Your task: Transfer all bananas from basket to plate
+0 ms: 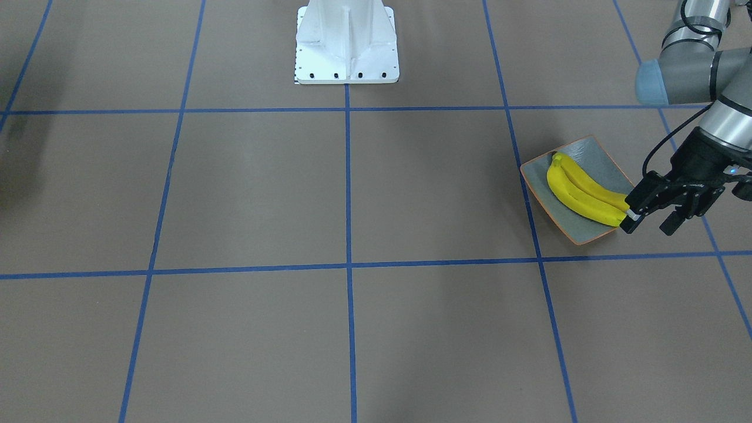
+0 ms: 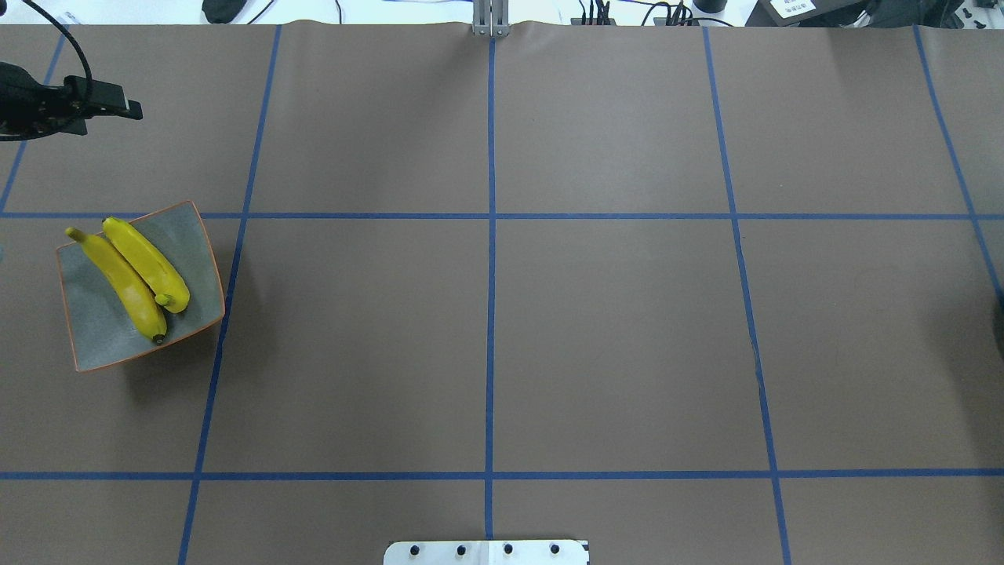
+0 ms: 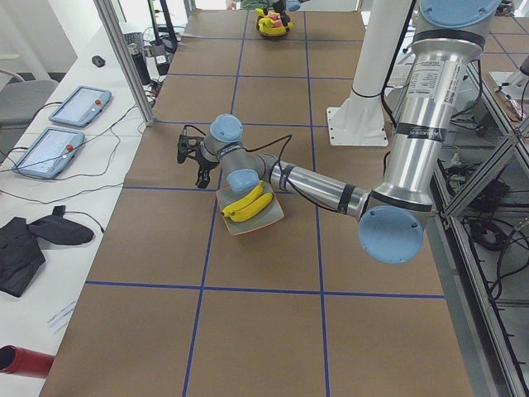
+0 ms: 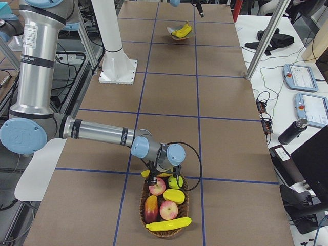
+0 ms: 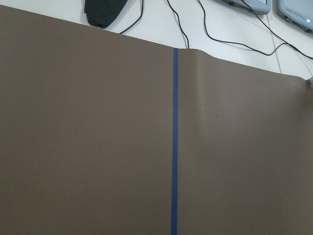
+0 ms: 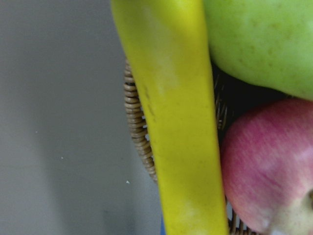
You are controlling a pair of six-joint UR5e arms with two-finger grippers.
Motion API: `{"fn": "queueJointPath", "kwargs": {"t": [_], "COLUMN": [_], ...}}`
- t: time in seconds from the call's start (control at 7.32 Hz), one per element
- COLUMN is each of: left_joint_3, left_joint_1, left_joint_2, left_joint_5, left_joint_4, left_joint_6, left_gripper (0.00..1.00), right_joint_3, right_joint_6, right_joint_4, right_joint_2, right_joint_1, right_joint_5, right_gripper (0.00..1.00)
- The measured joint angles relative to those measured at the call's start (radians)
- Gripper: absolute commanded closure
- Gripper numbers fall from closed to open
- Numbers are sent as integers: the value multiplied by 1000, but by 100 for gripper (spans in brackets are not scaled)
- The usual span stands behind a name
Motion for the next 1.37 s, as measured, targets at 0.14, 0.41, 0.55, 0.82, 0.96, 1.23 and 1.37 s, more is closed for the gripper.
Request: {"fn": "queueJointPath", "kwargs": {"t": [0.14,0.41,0.55,0.82,0.96,1.23,1.37], "left_joint_3": [0,0,0,6,14,31,39], "left_joint_1": [0,1,1,1,1,2,2], "left_joint_2": [2,5,6,7,7,7,7], "left_joint_5": [0,0,0,0,-1,0,0], "left_joint_4": [-2,-7,-7,-7,-8,-13,-22], "left_joint_6": [0,-1,-1,0,1,1,0], "left_gripper": [0,0,0,0,0,0,0], "right_joint_3": [-13,-46,-51,-31,1,119,193], "right_joint_6": [0,2,2,3,4,4,4], "right_joint_4": [17,77,96,105,98,32,-22], "right_joint_2": [1,3,4,4,-3,-45,-62], "right_joint_1": [0,-1,-1,-1,1,5,9], "right_joint_5": [0,1,2,6,7,6,1], "right_gripper": [80,100,100,100,100,100,100]}}
